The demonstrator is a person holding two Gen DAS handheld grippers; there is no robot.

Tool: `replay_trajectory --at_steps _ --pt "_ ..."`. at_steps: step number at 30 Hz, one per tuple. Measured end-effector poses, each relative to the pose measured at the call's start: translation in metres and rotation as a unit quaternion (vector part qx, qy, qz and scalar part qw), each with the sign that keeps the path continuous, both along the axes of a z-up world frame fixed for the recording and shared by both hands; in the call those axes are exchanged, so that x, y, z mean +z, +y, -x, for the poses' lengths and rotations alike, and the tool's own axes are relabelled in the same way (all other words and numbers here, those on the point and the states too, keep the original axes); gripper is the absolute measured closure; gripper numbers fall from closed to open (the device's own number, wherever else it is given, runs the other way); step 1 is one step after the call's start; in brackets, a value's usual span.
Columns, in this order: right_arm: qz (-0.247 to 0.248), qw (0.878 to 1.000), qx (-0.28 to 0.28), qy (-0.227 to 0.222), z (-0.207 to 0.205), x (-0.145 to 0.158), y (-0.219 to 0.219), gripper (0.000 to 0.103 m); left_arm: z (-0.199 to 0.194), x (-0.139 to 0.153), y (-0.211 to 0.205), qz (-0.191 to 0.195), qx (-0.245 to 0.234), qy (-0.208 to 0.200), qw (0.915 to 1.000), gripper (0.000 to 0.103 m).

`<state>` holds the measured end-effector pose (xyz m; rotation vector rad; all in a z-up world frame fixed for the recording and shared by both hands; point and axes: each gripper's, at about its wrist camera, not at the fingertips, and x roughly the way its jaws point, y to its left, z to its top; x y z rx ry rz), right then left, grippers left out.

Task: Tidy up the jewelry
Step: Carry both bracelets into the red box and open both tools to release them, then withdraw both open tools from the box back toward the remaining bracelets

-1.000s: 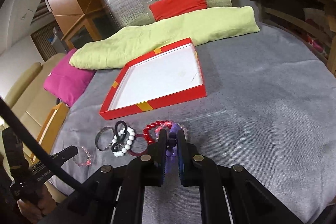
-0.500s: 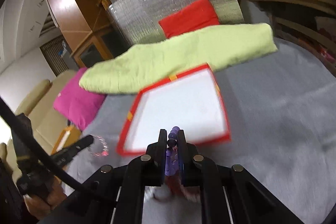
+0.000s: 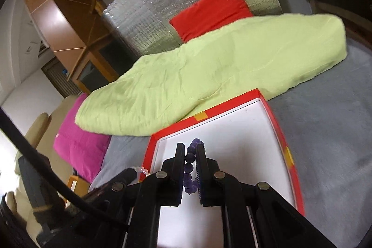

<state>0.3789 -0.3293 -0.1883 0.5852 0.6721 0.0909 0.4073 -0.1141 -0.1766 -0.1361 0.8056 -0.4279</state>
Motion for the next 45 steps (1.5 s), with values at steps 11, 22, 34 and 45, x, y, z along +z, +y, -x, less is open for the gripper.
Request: replay_trajectory --at_steps 11,22,34,45 --pt "-0.031 0.999 -0.013 0.034 -0.051 -0.043 -0.013 0.093 -0.045 -0.033 -0.029 -0.009 -0.012 0.038 0.9992 0.095" --pt "-0.029 0.997 -0.044 0.053 -0.036 -0.025 -0.038 0.07 -0.03 -0.016 -0.02 -0.068 0.027 0.036 0.9966 0.056" --pt "0.042 0.995 -0.057 0.07 0.09 -0.002 -0.04 0.065 0.072 0.018 0.047 -0.129 0.118 0.009 0.9845 0.039" --pt "0.04 0.993 -0.056 0.095 0.21 -0.019 -0.046 0.065 0.175 -0.016 0.09 -0.119 0.083 0.039 0.9886 0.039"
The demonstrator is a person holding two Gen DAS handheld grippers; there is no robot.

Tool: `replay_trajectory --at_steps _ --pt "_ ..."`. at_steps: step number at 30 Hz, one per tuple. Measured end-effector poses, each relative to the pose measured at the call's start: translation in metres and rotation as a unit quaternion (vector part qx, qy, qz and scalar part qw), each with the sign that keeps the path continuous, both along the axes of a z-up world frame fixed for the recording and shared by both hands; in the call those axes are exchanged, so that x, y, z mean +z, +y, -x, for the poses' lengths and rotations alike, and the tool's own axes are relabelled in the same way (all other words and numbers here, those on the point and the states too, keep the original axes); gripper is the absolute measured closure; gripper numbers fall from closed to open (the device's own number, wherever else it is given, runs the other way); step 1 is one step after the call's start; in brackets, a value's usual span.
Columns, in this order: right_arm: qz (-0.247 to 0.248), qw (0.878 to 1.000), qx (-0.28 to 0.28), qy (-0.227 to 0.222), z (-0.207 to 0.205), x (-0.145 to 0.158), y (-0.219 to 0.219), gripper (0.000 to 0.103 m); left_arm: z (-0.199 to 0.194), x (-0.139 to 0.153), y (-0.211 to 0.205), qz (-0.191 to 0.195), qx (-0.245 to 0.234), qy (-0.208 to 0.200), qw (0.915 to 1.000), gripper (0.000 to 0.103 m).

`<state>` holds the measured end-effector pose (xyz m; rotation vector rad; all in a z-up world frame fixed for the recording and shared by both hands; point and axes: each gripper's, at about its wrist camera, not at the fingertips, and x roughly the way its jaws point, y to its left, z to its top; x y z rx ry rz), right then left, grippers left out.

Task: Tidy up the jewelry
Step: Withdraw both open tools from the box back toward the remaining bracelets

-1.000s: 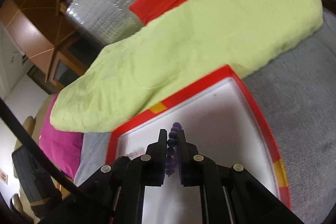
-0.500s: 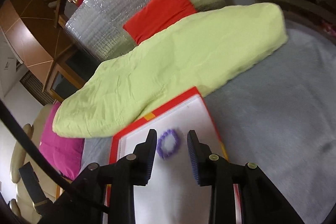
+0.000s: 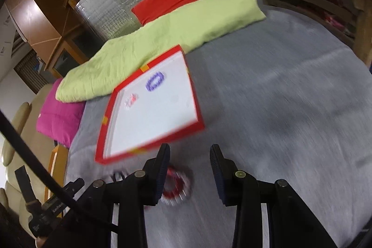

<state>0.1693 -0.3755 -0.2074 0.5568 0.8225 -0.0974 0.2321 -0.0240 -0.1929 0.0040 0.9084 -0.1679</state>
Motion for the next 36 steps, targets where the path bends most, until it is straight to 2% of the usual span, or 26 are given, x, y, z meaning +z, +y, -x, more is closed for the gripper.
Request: replay_trajectory --at_steps 6,14,16,19,26,31,35,36 --pt "0.002 1.0 0.014 0.007 0.011 -0.003 -0.008 0.065 0.007 0.006 -0.004 -0.006 -0.048 -0.035 0.9982 0.039" --pt "-0.011 0.997 0.068 0.03 -0.001 -0.014 0.008 0.065 0.006 -0.005 -0.024 -0.003 -0.119 -0.017 0.9927 0.04" --pt "-0.009 0.996 0.078 0.04 -0.005 -0.017 0.013 0.065 0.005 -0.007 -0.029 0.004 -0.127 -0.012 0.9918 0.044" --pt "-0.02 0.995 0.083 0.044 -0.008 -0.023 0.015 0.065 0.004 -0.008 -0.036 0.005 -0.135 -0.01 0.9908 0.051" --pt "-0.023 0.995 0.086 0.053 -0.015 -0.032 0.02 0.065 0.009 -0.009 -0.048 0.001 -0.138 -0.015 0.9903 0.051" --pt "0.007 0.994 0.092 0.061 -0.022 -0.036 0.034 0.065 0.003 -0.018 -0.053 -0.01 -0.125 -0.001 0.9921 0.051" --pt "0.031 0.993 0.093 0.063 -0.025 -0.039 0.04 0.068 -0.004 -0.022 -0.052 0.01 -0.12 0.013 0.9926 0.051" --pt "0.034 0.993 0.092 0.063 -0.025 -0.039 0.04 0.073 -0.007 -0.023 -0.053 0.015 -0.12 0.017 0.9925 0.051"
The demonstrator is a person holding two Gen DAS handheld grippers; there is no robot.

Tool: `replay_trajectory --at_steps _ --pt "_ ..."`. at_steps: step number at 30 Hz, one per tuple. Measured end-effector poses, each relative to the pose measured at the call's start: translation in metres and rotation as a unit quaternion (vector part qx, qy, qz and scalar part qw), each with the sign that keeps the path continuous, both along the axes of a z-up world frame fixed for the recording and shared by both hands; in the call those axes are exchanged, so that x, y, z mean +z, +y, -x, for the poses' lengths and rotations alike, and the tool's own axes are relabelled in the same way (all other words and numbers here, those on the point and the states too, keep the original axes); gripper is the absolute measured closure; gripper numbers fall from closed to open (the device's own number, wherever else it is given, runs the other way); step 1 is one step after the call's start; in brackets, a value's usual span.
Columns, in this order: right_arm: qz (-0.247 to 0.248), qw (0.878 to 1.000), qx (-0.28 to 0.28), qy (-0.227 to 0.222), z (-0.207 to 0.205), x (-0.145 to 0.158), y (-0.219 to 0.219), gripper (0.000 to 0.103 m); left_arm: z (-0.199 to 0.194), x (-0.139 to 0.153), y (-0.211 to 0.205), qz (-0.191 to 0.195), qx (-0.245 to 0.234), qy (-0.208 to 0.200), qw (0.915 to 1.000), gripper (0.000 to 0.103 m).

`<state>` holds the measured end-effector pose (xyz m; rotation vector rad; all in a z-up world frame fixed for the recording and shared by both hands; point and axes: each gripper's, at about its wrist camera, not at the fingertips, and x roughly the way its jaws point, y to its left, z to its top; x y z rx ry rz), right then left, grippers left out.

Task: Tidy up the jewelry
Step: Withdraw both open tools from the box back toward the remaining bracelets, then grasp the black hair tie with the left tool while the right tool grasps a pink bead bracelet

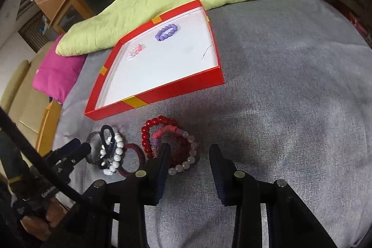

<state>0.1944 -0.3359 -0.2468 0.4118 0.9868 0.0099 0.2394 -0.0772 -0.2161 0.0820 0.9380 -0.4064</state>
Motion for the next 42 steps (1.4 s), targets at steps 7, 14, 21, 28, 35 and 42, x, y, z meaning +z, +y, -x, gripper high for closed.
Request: replay_trajectory --at_steps 7,14,21,28,35,42 --pt "-0.009 1.0 -0.014 0.009 -0.003 -0.006 -0.007 0.075 -0.009 -0.008 -0.016 -0.006 -0.003 0.016 0.9999 0.051" --pt "-0.015 1.0 -0.01 0.01 -0.006 -0.007 -0.002 0.075 -0.012 -0.01 -0.03 -0.008 -0.011 0.018 0.9998 0.051" --pt "-0.018 1.0 -0.009 0.011 -0.006 -0.007 -0.002 0.074 -0.014 -0.01 -0.039 -0.019 -0.014 0.006 0.9997 0.056" --pt "-0.002 1.0 -0.006 0.011 -0.009 -0.009 0.005 0.075 -0.01 -0.014 -0.044 -0.034 -0.024 -0.006 0.9991 0.071" --pt "0.019 1.0 0.007 0.001 -0.012 -0.009 0.014 0.092 -0.008 -0.015 -0.044 -0.038 -0.029 -0.012 0.9988 0.083" --pt "0.029 1.0 0.004 -0.008 -0.009 -0.003 0.013 0.095 -0.01 -0.014 -0.037 -0.014 -0.036 0.0 0.9992 0.095"
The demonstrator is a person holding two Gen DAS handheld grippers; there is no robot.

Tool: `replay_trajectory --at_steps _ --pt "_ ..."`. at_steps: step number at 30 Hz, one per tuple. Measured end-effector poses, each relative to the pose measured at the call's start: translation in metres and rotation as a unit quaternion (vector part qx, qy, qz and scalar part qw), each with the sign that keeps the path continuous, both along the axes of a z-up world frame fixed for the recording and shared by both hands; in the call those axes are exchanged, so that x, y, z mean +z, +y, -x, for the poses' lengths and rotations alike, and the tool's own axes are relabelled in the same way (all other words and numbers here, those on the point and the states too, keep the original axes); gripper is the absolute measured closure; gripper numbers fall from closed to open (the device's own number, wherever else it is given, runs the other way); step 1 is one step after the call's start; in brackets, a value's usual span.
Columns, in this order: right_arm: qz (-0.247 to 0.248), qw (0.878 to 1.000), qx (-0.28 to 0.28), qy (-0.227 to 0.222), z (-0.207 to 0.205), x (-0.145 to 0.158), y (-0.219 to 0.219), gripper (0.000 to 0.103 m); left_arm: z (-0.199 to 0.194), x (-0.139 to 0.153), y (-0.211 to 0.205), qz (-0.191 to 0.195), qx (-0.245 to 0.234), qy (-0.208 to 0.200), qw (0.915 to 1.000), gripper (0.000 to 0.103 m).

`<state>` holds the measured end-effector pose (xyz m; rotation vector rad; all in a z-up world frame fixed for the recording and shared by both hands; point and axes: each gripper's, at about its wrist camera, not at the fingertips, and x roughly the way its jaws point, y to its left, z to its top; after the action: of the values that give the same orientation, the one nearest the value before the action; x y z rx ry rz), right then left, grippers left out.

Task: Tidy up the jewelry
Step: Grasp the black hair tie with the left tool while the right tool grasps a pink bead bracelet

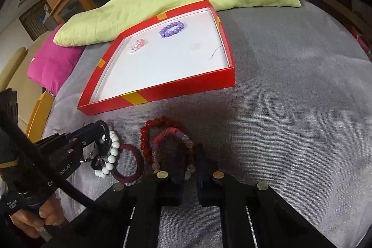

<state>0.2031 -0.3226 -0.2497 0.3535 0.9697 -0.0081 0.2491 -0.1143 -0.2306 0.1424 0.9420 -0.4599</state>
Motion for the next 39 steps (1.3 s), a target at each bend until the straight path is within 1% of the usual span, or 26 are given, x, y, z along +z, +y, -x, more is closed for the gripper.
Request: replay_trajectory --at_steps 3,8,18,23,31,36,38,39 --pt "-0.013 1.0 -0.014 -0.013 0.005 0.006 -0.012 0.095 -0.002 0.002 0.007 0.016 0.004 0.004 0.9999 0.096" --pt "-0.034 0.999 -0.033 -0.025 0.01 0.011 -0.026 0.095 -0.003 0.007 0.019 0.027 0.012 0.0 0.9996 0.096" --pt "-0.067 0.996 -0.047 -0.046 0.015 0.019 -0.035 0.095 -0.004 0.015 0.032 0.033 0.022 -0.011 0.9991 0.096" --pt "-0.074 0.994 -0.046 -0.06 0.016 0.023 -0.034 0.095 -0.005 0.019 0.035 0.037 0.023 -0.019 0.9989 0.096" --pt "-0.069 0.995 -0.033 -0.06 0.014 0.023 -0.025 0.095 -0.004 0.023 0.044 0.042 0.029 -0.023 0.9984 0.096" --pt "-0.069 0.996 -0.031 -0.054 0.012 0.02 -0.024 0.095 -0.01 0.016 0.057 0.049 0.052 0.004 0.9974 0.096" --pt "-0.068 0.996 -0.031 -0.051 0.012 0.019 -0.024 0.095 -0.011 0.013 0.059 0.043 0.056 0.009 0.9974 0.087" --pt "-0.069 0.996 -0.03 -0.048 0.011 0.018 -0.024 0.095 -0.011 0.012 0.06 0.045 0.056 0.015 0.9973 0.074"
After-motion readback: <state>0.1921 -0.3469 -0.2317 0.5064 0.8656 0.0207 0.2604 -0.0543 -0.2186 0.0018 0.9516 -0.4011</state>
